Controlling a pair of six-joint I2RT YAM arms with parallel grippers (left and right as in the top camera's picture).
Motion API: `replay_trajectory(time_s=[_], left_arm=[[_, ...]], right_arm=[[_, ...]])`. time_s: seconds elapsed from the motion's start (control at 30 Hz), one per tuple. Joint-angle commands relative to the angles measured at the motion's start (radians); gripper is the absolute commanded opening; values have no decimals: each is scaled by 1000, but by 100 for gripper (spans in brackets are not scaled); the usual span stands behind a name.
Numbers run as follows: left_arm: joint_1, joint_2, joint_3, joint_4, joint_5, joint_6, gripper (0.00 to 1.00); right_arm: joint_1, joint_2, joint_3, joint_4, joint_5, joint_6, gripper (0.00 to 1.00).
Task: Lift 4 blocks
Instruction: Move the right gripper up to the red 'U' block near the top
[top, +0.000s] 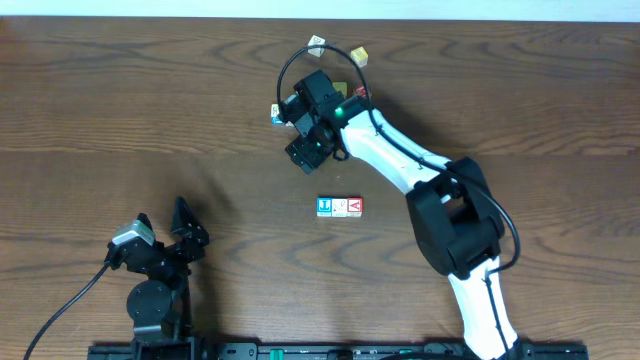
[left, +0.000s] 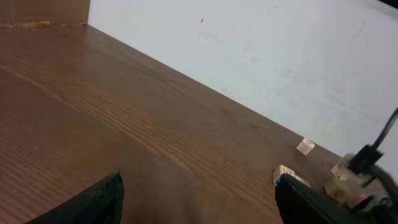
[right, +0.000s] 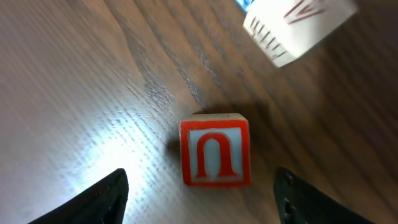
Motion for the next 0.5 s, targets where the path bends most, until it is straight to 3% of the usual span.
replay_trajectory(time_s=[0.0,0.3,0.47], left_arm=[[-4,-6,-21,-37,-9,6,78],[-4,-6,-21,-37,-9,6,79],[-4,-6,-21,-37,-9,6,78]], right_arm=[[-3,33,18,16,-9,-26,71],[-2,40,27,69,16,-34,66],[0,40,27,73,37,-45,55]])
